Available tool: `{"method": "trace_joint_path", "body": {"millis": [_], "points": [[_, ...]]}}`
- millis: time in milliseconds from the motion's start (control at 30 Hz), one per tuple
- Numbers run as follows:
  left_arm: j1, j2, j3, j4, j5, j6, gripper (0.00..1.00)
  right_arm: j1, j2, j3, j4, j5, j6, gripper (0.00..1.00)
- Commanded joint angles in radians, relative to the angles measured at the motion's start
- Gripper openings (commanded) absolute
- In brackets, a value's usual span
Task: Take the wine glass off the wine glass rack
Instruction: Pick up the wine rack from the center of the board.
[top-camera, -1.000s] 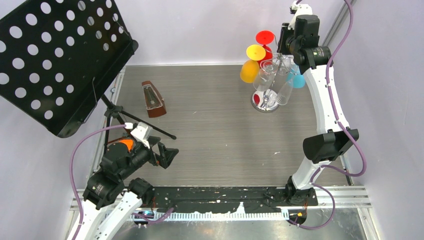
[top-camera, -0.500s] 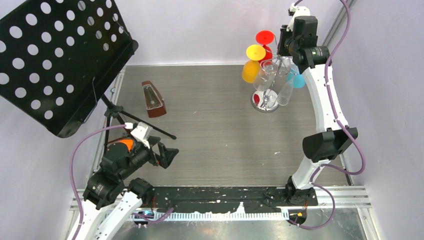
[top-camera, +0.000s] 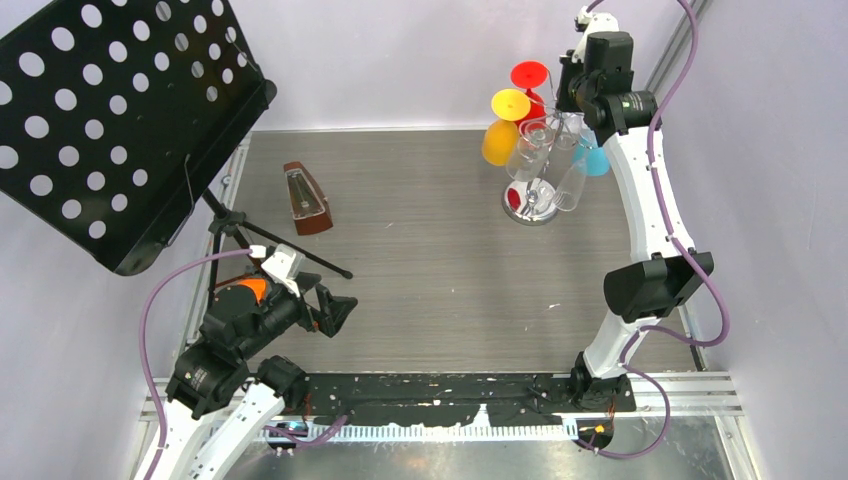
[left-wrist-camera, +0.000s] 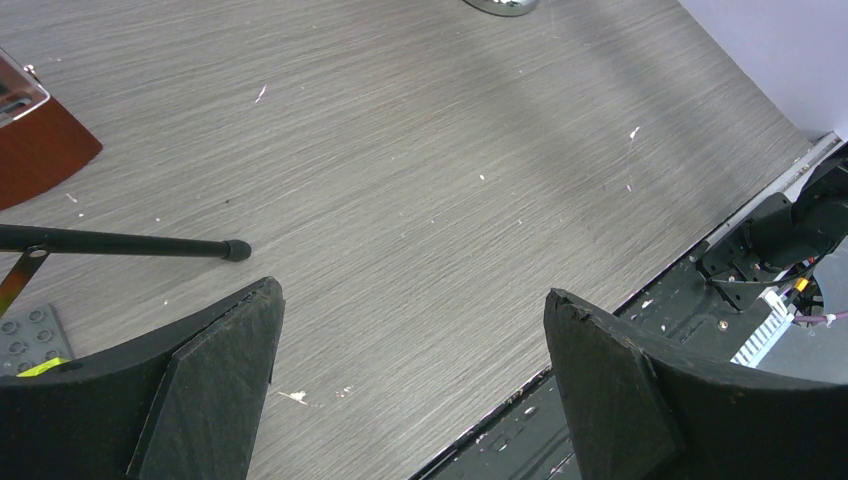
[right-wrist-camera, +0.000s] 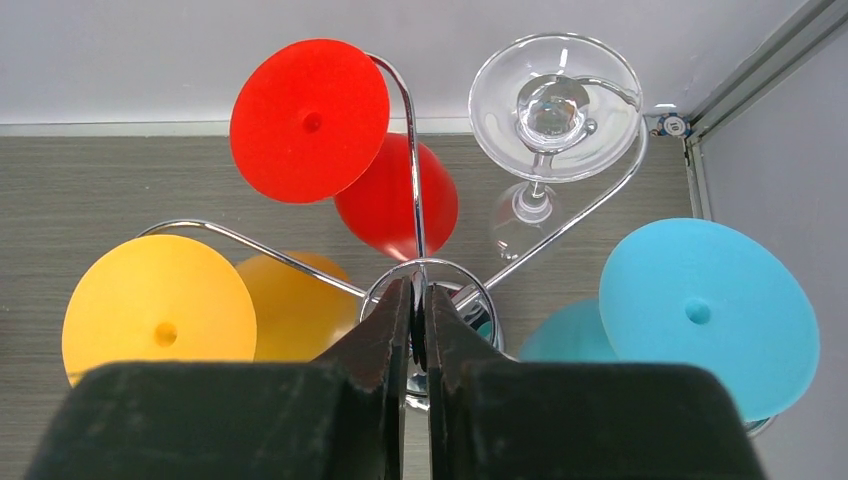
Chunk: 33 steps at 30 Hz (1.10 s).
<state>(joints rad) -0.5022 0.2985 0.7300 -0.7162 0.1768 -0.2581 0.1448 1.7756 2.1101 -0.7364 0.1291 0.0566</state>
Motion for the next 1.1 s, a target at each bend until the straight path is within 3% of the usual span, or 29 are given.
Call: {"method": "trace_joint_path", "body": {"millis": [0, 300, 1067], "points": [[-0.001, -0.001, -0.003, 0.038, 0.012, 0.001, 0.99, 0.006, 0.008, 0.047, 0.027, 0.01, 0.009, 0.08], [-0.001, 0.004, -0.002, 0.04, 0.012, 0.0, 0.99, 0.006, -0.026, -0.018, 0.098, 0.033, 0.019, 0.06], [-0.001, 0.002, -0.003, 0.038, 0.008, 0.0, 0.99, 0.01, -0.081, 0.047, 0.156, -0.025, 0.067, 0.06]]}}
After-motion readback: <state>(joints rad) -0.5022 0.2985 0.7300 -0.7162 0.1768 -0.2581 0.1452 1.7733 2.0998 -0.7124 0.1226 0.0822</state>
